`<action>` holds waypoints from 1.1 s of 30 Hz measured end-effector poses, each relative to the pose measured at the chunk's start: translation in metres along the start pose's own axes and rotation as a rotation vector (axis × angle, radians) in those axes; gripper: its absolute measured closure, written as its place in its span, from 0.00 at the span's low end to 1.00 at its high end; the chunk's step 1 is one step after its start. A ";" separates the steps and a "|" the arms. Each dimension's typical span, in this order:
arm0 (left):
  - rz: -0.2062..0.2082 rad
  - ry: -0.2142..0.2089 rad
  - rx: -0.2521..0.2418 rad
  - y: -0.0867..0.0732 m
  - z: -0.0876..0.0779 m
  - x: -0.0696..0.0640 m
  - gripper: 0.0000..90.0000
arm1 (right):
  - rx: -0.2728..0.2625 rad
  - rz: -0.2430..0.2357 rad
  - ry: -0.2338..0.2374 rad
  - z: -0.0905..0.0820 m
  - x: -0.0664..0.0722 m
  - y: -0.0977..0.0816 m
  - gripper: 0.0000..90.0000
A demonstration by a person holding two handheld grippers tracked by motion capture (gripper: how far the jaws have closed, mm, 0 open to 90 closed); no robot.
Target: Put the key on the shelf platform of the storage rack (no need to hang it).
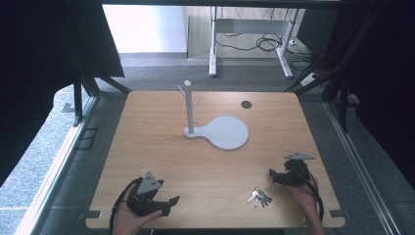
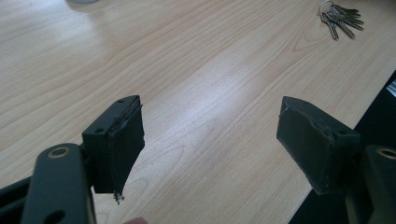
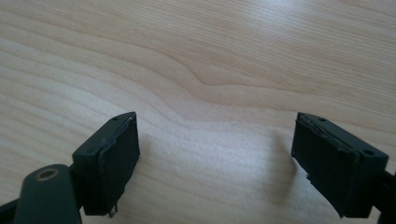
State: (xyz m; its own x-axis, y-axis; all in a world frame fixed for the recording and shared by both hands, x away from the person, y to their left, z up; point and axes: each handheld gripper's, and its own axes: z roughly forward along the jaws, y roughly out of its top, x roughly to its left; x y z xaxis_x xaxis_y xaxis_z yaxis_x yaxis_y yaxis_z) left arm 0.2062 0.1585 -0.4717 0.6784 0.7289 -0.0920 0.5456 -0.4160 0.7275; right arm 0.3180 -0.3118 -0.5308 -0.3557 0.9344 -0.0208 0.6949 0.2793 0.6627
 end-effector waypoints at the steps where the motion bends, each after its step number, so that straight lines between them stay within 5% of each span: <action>1: 0.001 -0.001 -0.003 0.000 -0.001 0.000 0.26 | -0.007 -0.005 0.000 -0.002 -0.001 -0.002 0.19; 27: -0.014 0.007 -0.010 -0.001 -0.006 0.002 0.26 | -0.040 -0.044 0.115 -0.032 -0.006 -0.009 0.36; 33: -0.014 0.004 -0.002 -0.001 -0.006 0.003 0.26 | -0.001 -0.054 0.169 -0.034 -0.006 -0.012 0.46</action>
State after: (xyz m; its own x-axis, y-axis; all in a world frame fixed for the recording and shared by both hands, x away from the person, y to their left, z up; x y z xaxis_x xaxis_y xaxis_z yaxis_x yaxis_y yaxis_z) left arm 0.2049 0.1641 -0.4685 0.6692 0.7364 -0.0993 0.5540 -0.4053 0.7272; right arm 0.2911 -0.3285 -0.5132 -0.4926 0.8675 0.0691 0.6712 0.3282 0.6646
